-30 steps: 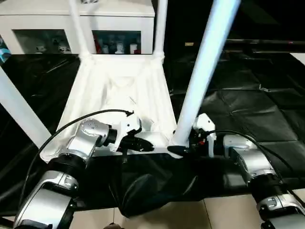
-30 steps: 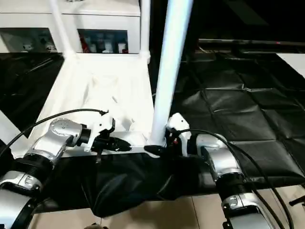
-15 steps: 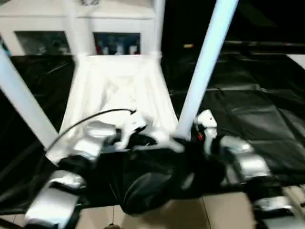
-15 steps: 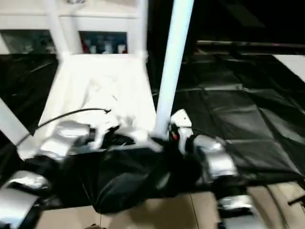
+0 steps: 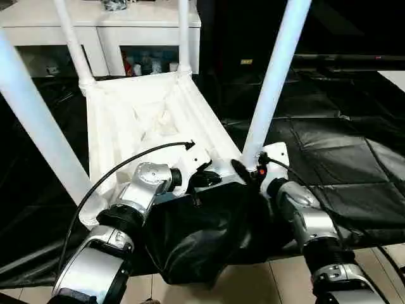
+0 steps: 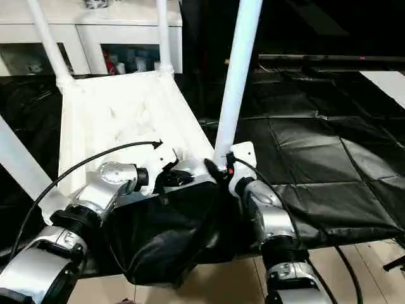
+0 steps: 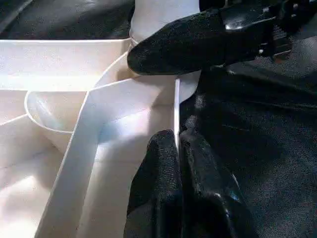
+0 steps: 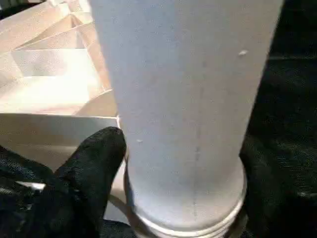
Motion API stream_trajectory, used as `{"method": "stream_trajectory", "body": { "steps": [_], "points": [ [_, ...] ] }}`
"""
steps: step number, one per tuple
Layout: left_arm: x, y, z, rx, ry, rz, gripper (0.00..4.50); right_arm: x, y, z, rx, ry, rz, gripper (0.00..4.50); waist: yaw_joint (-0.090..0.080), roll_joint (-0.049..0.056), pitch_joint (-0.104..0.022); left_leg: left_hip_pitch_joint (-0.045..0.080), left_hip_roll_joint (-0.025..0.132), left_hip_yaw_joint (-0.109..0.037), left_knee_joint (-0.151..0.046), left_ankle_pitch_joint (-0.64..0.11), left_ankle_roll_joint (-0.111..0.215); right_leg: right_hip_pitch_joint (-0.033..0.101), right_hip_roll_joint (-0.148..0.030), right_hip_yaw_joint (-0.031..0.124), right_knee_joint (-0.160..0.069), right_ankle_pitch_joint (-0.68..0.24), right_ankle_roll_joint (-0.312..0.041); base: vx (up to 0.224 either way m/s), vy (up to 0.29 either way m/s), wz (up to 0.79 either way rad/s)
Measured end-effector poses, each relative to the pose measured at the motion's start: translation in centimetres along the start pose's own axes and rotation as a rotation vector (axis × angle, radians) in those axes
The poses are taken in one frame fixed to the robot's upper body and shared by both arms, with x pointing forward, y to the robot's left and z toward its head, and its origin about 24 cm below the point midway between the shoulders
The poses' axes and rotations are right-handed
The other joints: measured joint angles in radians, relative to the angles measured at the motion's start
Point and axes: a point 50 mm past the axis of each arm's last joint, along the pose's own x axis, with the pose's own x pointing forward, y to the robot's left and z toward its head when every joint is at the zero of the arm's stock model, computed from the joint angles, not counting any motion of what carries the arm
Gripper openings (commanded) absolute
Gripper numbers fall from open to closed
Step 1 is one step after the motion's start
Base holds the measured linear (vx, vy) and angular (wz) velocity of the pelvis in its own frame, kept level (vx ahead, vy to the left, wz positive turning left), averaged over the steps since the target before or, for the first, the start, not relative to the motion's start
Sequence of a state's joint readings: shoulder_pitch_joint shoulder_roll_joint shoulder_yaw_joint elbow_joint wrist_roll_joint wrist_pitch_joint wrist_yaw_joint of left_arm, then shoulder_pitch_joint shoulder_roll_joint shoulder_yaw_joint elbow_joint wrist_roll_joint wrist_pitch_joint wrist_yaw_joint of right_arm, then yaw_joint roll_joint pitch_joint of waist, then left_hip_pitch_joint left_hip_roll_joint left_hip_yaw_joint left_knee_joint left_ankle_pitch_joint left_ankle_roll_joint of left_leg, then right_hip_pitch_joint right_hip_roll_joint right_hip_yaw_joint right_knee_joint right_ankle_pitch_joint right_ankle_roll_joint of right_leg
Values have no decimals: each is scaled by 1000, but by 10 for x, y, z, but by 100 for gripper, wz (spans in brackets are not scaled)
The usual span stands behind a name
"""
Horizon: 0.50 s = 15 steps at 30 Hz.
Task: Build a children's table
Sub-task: Rotate leg to tighten
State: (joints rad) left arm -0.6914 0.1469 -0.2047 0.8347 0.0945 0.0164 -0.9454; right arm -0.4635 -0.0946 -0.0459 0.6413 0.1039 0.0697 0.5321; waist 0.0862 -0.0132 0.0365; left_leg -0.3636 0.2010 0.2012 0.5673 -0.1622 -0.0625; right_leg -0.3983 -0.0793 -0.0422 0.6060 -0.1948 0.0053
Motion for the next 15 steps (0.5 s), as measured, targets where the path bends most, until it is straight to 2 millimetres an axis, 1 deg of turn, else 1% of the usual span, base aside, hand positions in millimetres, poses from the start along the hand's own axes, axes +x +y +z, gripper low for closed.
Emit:
{"method": "stream_trajectory", "body": {
  "steps": [4,5,6,7,9,12,15],
  "points": [
    [-4,-3,-1,37,-14,-54,0,-18,-10,1,-69,47,148,382,6,-1,1,-2,0,0,-1,0,0,0,0,0,0,0,0,0,0,0],
    [-6,-3,0,49,-15,-79,0,-27,-15,2,-104,70,195,382,11,-1,1,-3,0,0,-1,0,0,0,0,0,0,1,-1,0,0,0],
    [-8,-5,0,64,-17,-115,0,-40,-21,2,-142,103,268,382,19,-2,1,-4,0,0,-2,0,0,1,0,1,0,1,-1,0,0,0],
    [-9,-6,0,76,-19,-137,0,-46,-24,3,-161,120,312,382,26,-2,2,-4,1,1,-2,0,1,1,0,1,0,0,0,0,0,0],
    [-13,-7,0,95,-18,-184,0,-60,-30,6,-178,148,380,382,32,-2,2,-7,1,1,-2,0,1,-1,0,0,0,0,0,0,0,0],
    [-17,-10,0,117,-14,-246,0,-79,-38,13,-188,185,475,382,38,-5,4,-9,2,1,-1,-1,2,-3,0,0,0,0,0,0,0,0],
    [-23,-10,-2,125,-10,-267,0,-93,-46,23,-203,196,515,382,34,-7,5,-10,2,2,0,-1,2,-3,0,0,0,0,0,0,0,0]
  ]
}}
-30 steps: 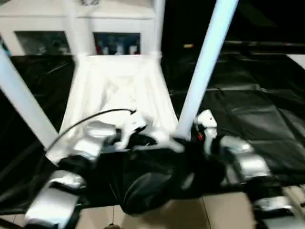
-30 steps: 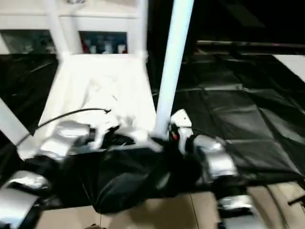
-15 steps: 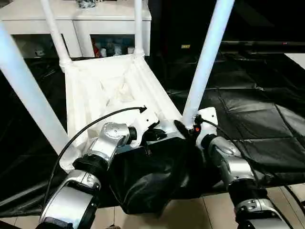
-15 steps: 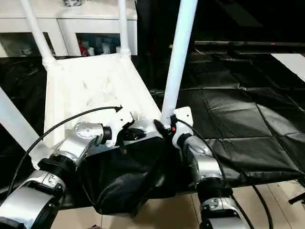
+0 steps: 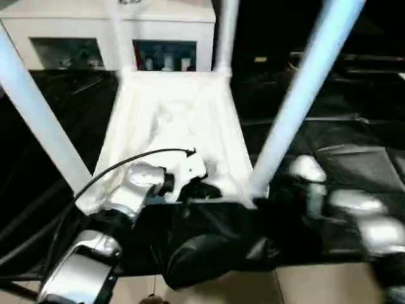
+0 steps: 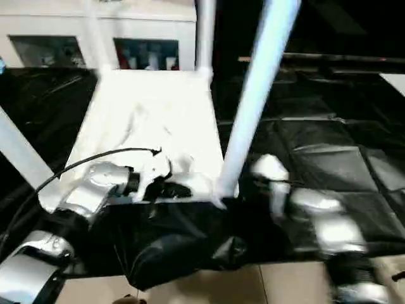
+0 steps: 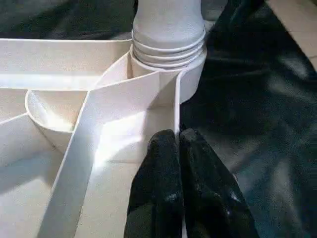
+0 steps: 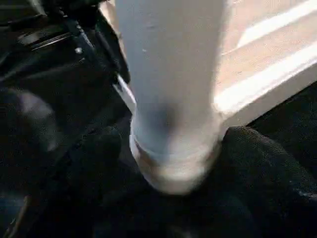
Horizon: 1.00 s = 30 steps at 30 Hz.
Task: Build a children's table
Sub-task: Rotate leg to tighten
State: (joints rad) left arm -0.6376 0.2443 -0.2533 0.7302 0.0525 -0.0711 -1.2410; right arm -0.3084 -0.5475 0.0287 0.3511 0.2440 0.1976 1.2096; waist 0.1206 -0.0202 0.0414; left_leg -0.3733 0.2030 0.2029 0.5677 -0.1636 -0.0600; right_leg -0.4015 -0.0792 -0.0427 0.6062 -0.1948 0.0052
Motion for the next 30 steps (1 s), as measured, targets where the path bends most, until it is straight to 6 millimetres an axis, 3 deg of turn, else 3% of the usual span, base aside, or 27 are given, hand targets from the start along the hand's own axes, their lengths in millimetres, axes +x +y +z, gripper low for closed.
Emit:
{"method": "stream_trajectory", "body": {
  "steps": [8,10,13,15,18,22,27,30],
  "points": [
    [-5,-2,-1,6,-3,3,0,-32,-3,12,-16,-6,-4,382,-4,-2,1,0,1,0,1,0,0,0,0,-1,1,0,0,0,0,0],
    [-7,-4,-2,-10,-18,18,56,-36,-5,14,-8,-19,-42,385,-8,-1,1,0,1,0,1,0,0,-1,0,0,1,0,0,0,0,0],
    [-10,-7,1,-68,-141,73,59,-37,-7,13,7,-27,-134,385,-8,-6,4,-1,2,0,1,0,0,-2,1,-1,2,0,0,0,0,0],
    [-13,-6,8,-71,-200,122,97,-31,-9,14,17,-68,-211,385,-9,-12,8,-1,3,0,2,0,-1,-2,2,-2,4,0,0,0,0,0],
    [-30,1,21,-68,-299,309,99,-27,-10,4,82,-131,-394,402,-9,-18,11,-1,3,0,3,0,-1,-2,2,-1,4,0,0,0,0,0],
    [-51,8,17,-153,-389,682,143,-20,-5,-8,178,-208,-575,432,-15,-21,13,-1,3,0,3,0,-1,-2,2,-1,3,0,0,0,0,0],
    [-56,-12,8,-235,-453,945,185,-2,5,-11,274,-348,-777,450,-27,-28,13,-2,3,-1,2,0,-1,-3,2,-1,3,-1,1,0,0,0],
    [-56,-18,8,-272,-493,1038,183,2,9,-13,307,-367,-849,450,-30,-31,15,-4,3,-1,3,0,-1,-3,2,-1,2,-1,1,0,0,0]
  ]
}}
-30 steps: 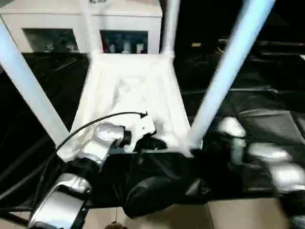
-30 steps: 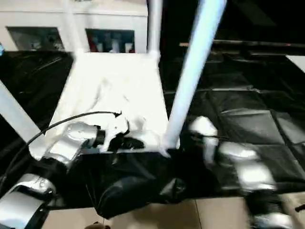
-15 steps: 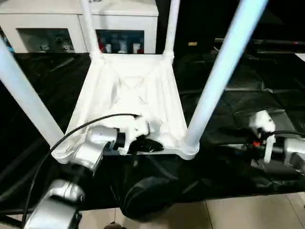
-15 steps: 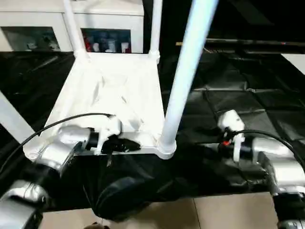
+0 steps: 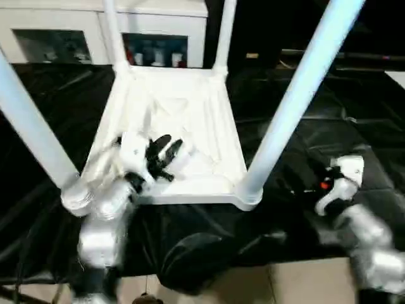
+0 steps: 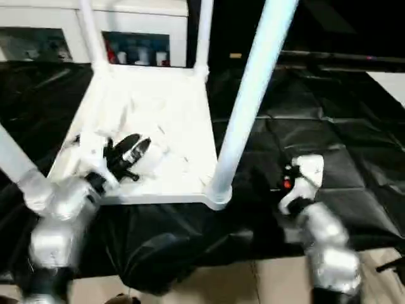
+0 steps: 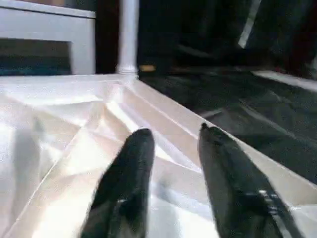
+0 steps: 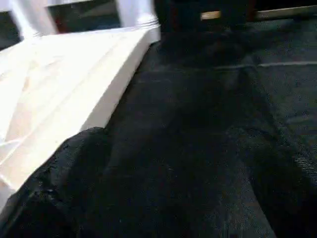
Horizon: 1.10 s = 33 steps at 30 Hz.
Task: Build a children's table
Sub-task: Rotate leg to tighten
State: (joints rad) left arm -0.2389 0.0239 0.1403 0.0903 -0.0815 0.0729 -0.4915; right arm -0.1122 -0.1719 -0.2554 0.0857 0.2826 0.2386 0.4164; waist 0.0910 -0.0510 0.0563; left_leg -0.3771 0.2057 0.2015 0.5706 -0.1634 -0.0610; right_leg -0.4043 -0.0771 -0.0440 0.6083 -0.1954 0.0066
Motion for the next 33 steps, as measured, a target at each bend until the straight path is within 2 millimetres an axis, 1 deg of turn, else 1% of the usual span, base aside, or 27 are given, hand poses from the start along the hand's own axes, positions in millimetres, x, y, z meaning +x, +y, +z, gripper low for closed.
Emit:
{"method": "stream_trajectory", "body": {
  "steps": [3,4,5,6,9,11,13,14,15,16,17,18,19,20,21,22,23,24,25,26,27,28,29,30,31,32,33],
  "points": [
    [-9,7,3,38,-12,150,183,1,10,2,-54,3,36,450,-8,8,-2,1,0,0,0,0,0,1,0,1,-2,-2,7,0,0,0],
    [-13,8,1,40,-3,177,183,-1,13,1,-75,13,54,450,-9,12,-2,1,0,0,0,0,0,1,0,0,-3,-2,7,0,0,0],
    [-16,9,-2,39,7,196,183,-2,16,-2,-85,24,64,450,-8,12,-2,0,0,0,0,0,0,1,1,0,-3,-2,8,0,0,0],
    [-23,9,-6,44,23,216,183,-5,19,-5,-97,33,79,450,-7,16,-2,0,0,-1,-1,0,0,1,1,0,-3,-2,8,0,0,0],
    [-33,7,-14,64,60,243,183,-11,23,-12,-96,52,90,450,-3,17,-1,-1,0,-2,-1,0,0,1,2,0,-3,-2,8,0,0,0],
    [-36,7,-16,81,70,260,183,-14,25,-13,-101,48,102,450,-1,18,-1,-2,0,-3,-1,0,0,1,2,0,-3,-2,8,0,0,0],
    [-36,7,-14,86,64,274,183,-13,29,-12,-109,39,126,450,-3,18,-1,-2,0,-3,0,0,0,1,2,0,-3,-2,8,0,0,0],
    [-35,6,-12,90,52,283,183,-13,30,-12,-113,33,134,450,-4,21,-1,-15,-6,-23,1,1,0,7,-3,-16,-6,-1,8,0,0,0],
    [-34,4,-10,98,41,287,183,-14,30,-12,-115,32,137,450,-15,29,-1,-24,-8,-45,3,1,0,17,-4,-36,-16,-1,8,0,0,0],
    [-34,4,-10,104,34,293,183,-14,30,-12,-115,32,138,450,-22,36,-2,-25,-9,-61,6,1,0,24,-4,-51,-23,2,3,5,-19,47],
    [-34,5,-9,105,24,306,183,-14,31,-12,-120,27,144,450,-37,46,0,-32,-9,-92,10,2,0,38,0,-74,-30,3,-7,26,-42,56],
    [-34,6,-8,105,21,313,183,-14,32,-12,-121,26,150,450,-47,53,1,-34,-9,-113,13,3,-2,44,5,-84,-26,-3,-22,26,-42,56],
    [-37,10,-7,104,13,342,183,-13,35,-12,-122,26,165,450,-61,56,2,-35,-17,-145,16,4,-5,44,17,-84,5,-26,-67,2,-86,47],
    [-40,16,-6,96,6,381,183,-13,37,-13,-124,25,180,450,-73,54,2,-35,-33,-182,16,5,-6,42,24,-79,31,-55,-112,2,-132,51],
    [-43,19,-6,89,1,408,183,-14,37,-14,-121,23,183,450,-78,51,1,-31,-33,-191,15,8,-1,43,29,-75,43,-68,-116,2,-132,51],
    [-46,21,-5,89,-7,429,183,-14,37,-13,-117,22,188,450,-69,48,0,-31,-26,-174,14,1,12,45,28,-74,41,-65,-88,13,-163,37],
    [-47,21,-4,86,-18,442,183,-15,35,-14,-114,25,182,450,-43,43,0,-28,-25,-147,20,-8,27,43,21,-72,42,-63,-37,6,-149,1],
    [-47,18,-5,79,-17,439,183,-20,30,-17,-117,41,173,450,-19,38,2,-27,-22,-120,25,-16,41,42,21,-67,41,-65,-34,6,-149,1],
    [-46,16,-4,77,-21,429,183,-23,28,-18,-122,53,170,450,1,37,1,-26,-29,-106,42,-21,50,39,21,-57,41,-64,-32,-5,-106,-7],
    [-48,16,-2,88,-32,428,183,-23,26,-18,-129,55,172,450,14,38,0,-28,-43,-103,72,-30,65,38,18,-49,41,-63,-31,0,0,0],
    [-50,18,1,107,-44,432,183,-24,25,-17,-133,52,168,450,27,40,-2,-33,-57,-103,101,-39,79,38,16,-45,41,-63,-30,0,0,0],
    [-53,19,4,131,-52,442,183,-24,25,-17,-136,50,170,450,38,44,-4,-33,-62,-106,105,-41,83,39,15,-45,40,-62,-29,0,0,0],
    [-55,20,6,144,-59,454,183,-24,24,-16,-139,50,171,450,49,52,-8,-29,-59,-107,81,-41,83,39,17,-49,39,-61,-30,3,52,-1],
    [-58,23,7,169,-59,475,183,-24,23,-16,-138,48,164,450,52,69,-15,-22,-48,-103,54,-30,46,40,20,-58,40,-58,-32,3,52,-1],
    [-60,26,8,183,-56,492,183,-24,22,-16,-137,49,160,450,49,68,-15,-15,-44,-93,51,-28,38,40,20,-54,37,-56,-32,8,91,7],
    [-65,32,8,214,-51,525,183,-23,23,-16,-140,49,169,450,45,65,-14,-16,-41,-85,53,-28,36,39,19,-50,36,-53,-35,-1,110,5],
    [-70,38,10,253,-58,554,183,-21,26,-15,-148,51,201,450,34,64,-15,-18,-40,-81,58,-31,33,41,18,-47,32,-50,-38,-1,110,5]
  ]
}}
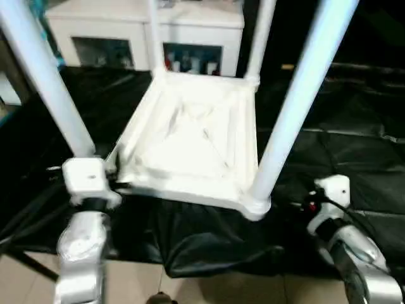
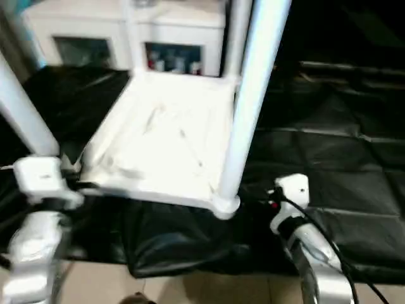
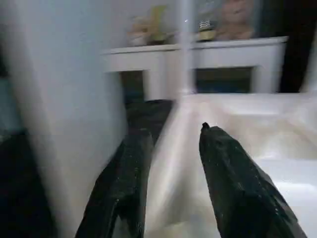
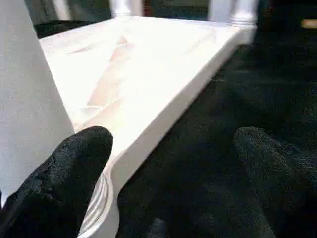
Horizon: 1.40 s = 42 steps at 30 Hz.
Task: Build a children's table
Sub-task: Rotate leg to tighten, then flip table
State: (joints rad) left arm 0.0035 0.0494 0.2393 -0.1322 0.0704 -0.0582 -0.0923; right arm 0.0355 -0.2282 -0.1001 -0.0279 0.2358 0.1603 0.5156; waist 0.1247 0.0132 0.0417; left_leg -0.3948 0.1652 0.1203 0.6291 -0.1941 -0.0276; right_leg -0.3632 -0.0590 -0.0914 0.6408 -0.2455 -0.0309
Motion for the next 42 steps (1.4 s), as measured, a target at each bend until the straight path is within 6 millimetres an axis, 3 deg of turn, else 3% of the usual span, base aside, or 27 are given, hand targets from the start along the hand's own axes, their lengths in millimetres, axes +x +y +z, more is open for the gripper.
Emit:
{"method": "stream_trajectory", "body": {
  "steps": [3,5,9,15,17,21,29,30,33,38,42],
  "points": [
    [-6,21,5,33,-48,80,183,-5,-5,1,-33,27,44,450,-25,-6,0,1,-1,14,-2,-3,-4,3,-3,9,-17,18,14,-29,93,-6],
    [-16,28,8,-21,-66,55,183,-12,-11,1,-72,69,88,450,-34,-20,4,7,-1,28,-5,-3,-4,4,-9,15,-18,21,20,-22,33,-6],
    [-44,29,-8,-93,18,-15,183,-25,-25,4,-92,104,107,450,-38,-45,6,12,-1,40,-11,-3,-4,0,-13,22,-19,15,32,-13,12,-3],
    [-68,35,-12,-177,56,-22,234,-33,-30,10,-9,120,240,450,-37,-54,10,14,-1,44,-17,-3,-4,-1,-14,23,-31,19,37,0,0,0],
    [-71,40,-13,-181,60,-6,240,-35,-22,16,18,130,348,450,-37,-57,11,17,-1,47,-19,-3,-4,-1,-14,25,-31,19,38,0,0,0],
    [-67,71,-23,-127,141,48,283,-31,7,23,70,140,584,450,-32,-73,8,28,0,48,-29,-3,-4,0,-15,22,-31,20,38,0,0,0],
    [-20,83,-31,-70,223,7,330,-25,37,17,216,190,829,450,-12,-70,7,28,-2,50,-27,-3,-4,3,-16,26,-32,25,38,0,0,0],
    [-18,83,-32,-71,226,12,355,-25,37,17,216,190,831,450,-12,-72,6,28,-2,51,-26,-2,-5,5,-17,26,-32,29,38,0,0,0],
    [-5,87,-37,-83,238,28,371,-8,40,20,140,155,790,450,-14,-70,6,27,-1,51,-27,0,-8,1,-16,26,-29,33,34,17,3,-1],
    [17,84,-31,-113,210,-24,418,10,40,24,73,92,704,450,-13,-54,7,27,0,52,-29,1,-10,-2,-16,26,-30,33,34,0,0,0],
    [21,78,-38,-136,235,-70,441,14,40,21,88,83,648,450,-9,-55,7,26,0,53,-31,1,-10,-3,-16,25,-30,31,31,0,0,0]
  ]
}}
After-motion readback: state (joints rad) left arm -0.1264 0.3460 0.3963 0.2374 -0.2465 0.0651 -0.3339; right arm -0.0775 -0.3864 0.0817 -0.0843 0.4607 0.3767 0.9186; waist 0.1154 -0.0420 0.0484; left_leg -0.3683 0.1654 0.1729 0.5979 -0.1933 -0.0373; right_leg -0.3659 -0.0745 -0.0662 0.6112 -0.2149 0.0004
